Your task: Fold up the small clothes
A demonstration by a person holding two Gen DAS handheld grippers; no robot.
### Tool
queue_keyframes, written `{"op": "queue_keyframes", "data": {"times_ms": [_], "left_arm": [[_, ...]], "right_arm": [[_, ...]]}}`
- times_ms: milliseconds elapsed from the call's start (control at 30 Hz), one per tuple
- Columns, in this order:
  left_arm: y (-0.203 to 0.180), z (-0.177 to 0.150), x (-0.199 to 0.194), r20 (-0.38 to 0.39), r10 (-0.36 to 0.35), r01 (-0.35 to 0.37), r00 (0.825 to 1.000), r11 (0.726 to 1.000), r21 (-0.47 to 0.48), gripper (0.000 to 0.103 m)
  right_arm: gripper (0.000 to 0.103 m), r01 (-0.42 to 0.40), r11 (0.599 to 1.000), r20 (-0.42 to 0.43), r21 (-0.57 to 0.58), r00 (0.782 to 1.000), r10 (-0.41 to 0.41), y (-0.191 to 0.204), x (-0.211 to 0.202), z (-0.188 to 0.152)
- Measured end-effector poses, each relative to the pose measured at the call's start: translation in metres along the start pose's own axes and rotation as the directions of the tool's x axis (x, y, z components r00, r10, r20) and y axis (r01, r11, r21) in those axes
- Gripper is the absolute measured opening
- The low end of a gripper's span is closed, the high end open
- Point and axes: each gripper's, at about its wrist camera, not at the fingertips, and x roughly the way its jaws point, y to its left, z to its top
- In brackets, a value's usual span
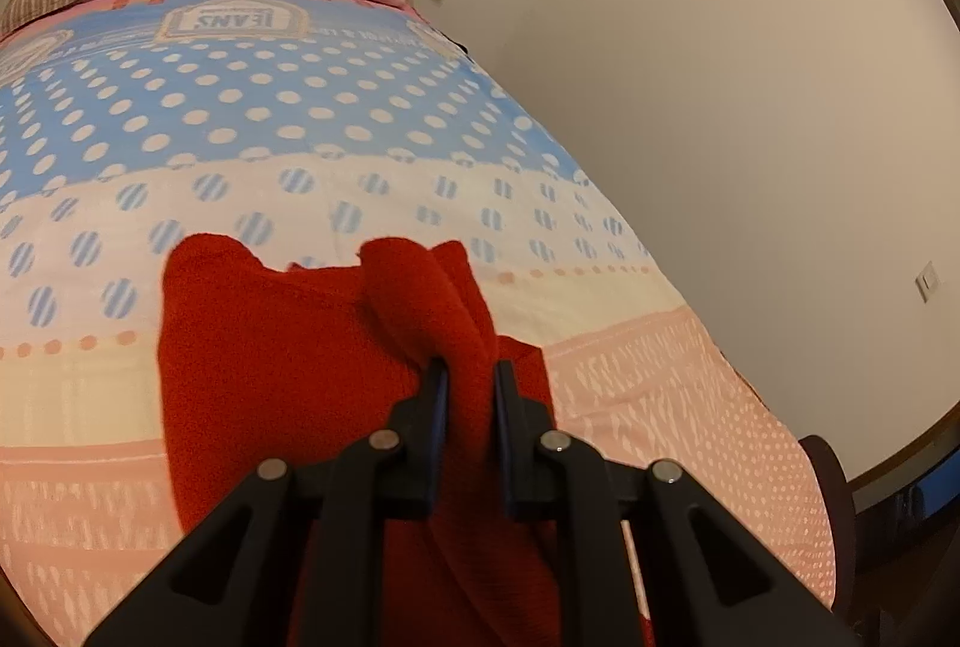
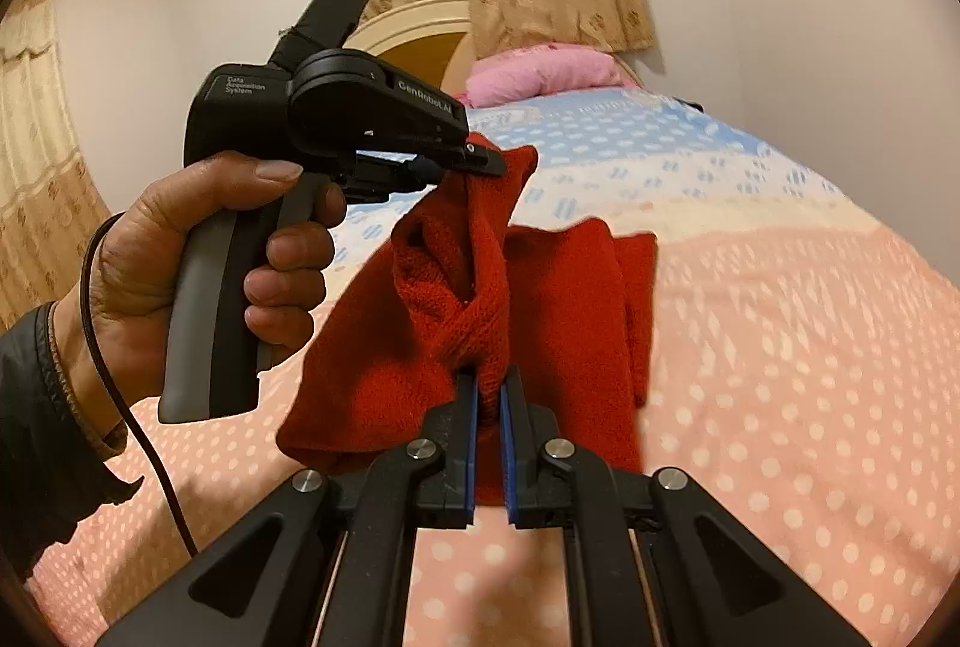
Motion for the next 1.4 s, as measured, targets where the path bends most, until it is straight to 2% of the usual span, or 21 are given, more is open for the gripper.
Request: {"op": "queue_keyframes", "data": {"times_ms": [200,367,433,533,567,600,667,700,767,800,900,933,1033,1067,1100,1167,1233,1367,1400], "left_arm": [[-0.018,-0.009,0.02,-0.022,0.002,-0.001,1.0,0.999,0.042,0.015],[-0.038,-0.022,0.021,-0.013,0.023,-0.021,1.0,0.989,0.144,0.016],[-0.043,-0.028,0.01,0.014,0.033,-0.035,0.999,0.982,0.185,0.022],[-0.043,-0.041,-0.013,0.054,0.054,-0.065,0.997,0.967,0.246,0.045],[-0.042,-0.047,-0.022,0.079,0.086,-0.104,0.993,0.958,0.266,0.054],[-0.037,-0.058,-0.035,0.116,0.121,-0.15,0.986,0.946,0.289,0.06],[-0.029,-0.074,-0.049,0.157,0.166,-0.208,0.974,0.928,0.309,0.064],[-0.023,-0.081,-0.054,0.173,0.186,-0.233,0.967,0.921,0.311,0.067],[-0.009,-0.094,-0.064,0.205,0.22,-0.273,0.954,0.919,0.286,0.069],[0.0,-0.101,-0.068,0.212,0.239,-0.29,0.948,0.921,0.259,0.07],[0.016,-0.108,-0.068,0.181,0.226,-0.26,0.957,0.946,0.195,0.074],[0.019,-0.111,-0.065,0.162,0.233,-0.26,0.959,0.949,0.18,0.074],[0.017,-0.119,-0.057,0.145,0.238,-0.263,0.96,0.947,0.185,0.075],[0.016,-0.12,-0.055,0.139,0.242,-0.265,0.96,0.946,0.187,0.075],[0.015,-0.122,-0.054,0.134,0.239,-0.261,0.962,0.948,0.184,0.075],[0.012,-0.129,-0.054,0.115,0.214,-0.232,0.97,0.956,0.182,0.078],[0.009,-0.134,-0.051,0.107,0.222,-0.239,0.969,0.951,0.195,0.081],[0.003,-0.143,-0.048,0.112,0.241,-0.261,0.964,0.938,0.227,0.081],[0.003,-0.141,-0.052,0.126,0.241,-0.264,0.962,0.939,0.22,0.081]], "right_arm": [[0.005,-0.005,0.997,-0.027,0.078,1.0,0.007,-0.019,0.0,-0.01],[0.005,-0.01,0.986,-0.063,0.164,0.998,0.02,-0.039,0.002,-0.021],[0.006,-0.012,0.983,-0.078,0.181,0.997,0.026,-0.046,0.004,-0.026],[0.007,-0.026,0.978,-0.083,0.206,0.996,0.044,-0.05,-0.002,-0.029],[0.012,-0.019,0.978,-0.082,0.208,0.996,0.037,-0.052,-0.005,-0.029],[0.024,0.007,0.978,-0.079,0.207,0.997,0.01,-0.054,-0.011,-0.028],[0.044,0.058,0.976,-0.053,0.211,0.997,-0.048,-0.06,-0.022,-0.025],[0.046,0.074,0.975,-0.016,0.209,0.997,-0.072,-0.061,-0.03,-0.02],[0.046,0.089,0.982,0.024,0.164,0.995,-0.094,-0.056,-0.037,-0.004],[0.046,0.07,0.987,0.031,0.145,0.997,-0.075,-0.052,-0.036,0.005],[0.046,0.009,0.992,0.024,0.129,1.0,-0.012,-0.048,-0.02,0.03],[0.046,0.001,0.991,0.003,0.133,1.0,-0.001,-0.05,-0.011,0.038],[0.046,-0.018,0.979,-0.131,0.201,0.99,0.045,-0.065,0.032,0.052],[0.034,-0.008,0.975,-0.17,0.224,0.984,0.048,-0.071,0.044,0.052],[0.015,0.011,0.971,-0.198,0.237,0.979,0.037,-0.078,0.053,0.049],[0.015,0.014,0.962,-0.191,0.274,0.981,0.041,-0.088,0.052,0.042],[0.014,0.031,0.954,-0.191,0.298,0.981,0.028,-0.097,0.046,0.033],[0.015,0.035,0.967,-0.198,0.254,0.98,0.017,-0.094,0.047,0.03],[0.019,0.043,0.969,-0.199,0.242,0.98,0.006,-0.092,0.046,0.033]]}}
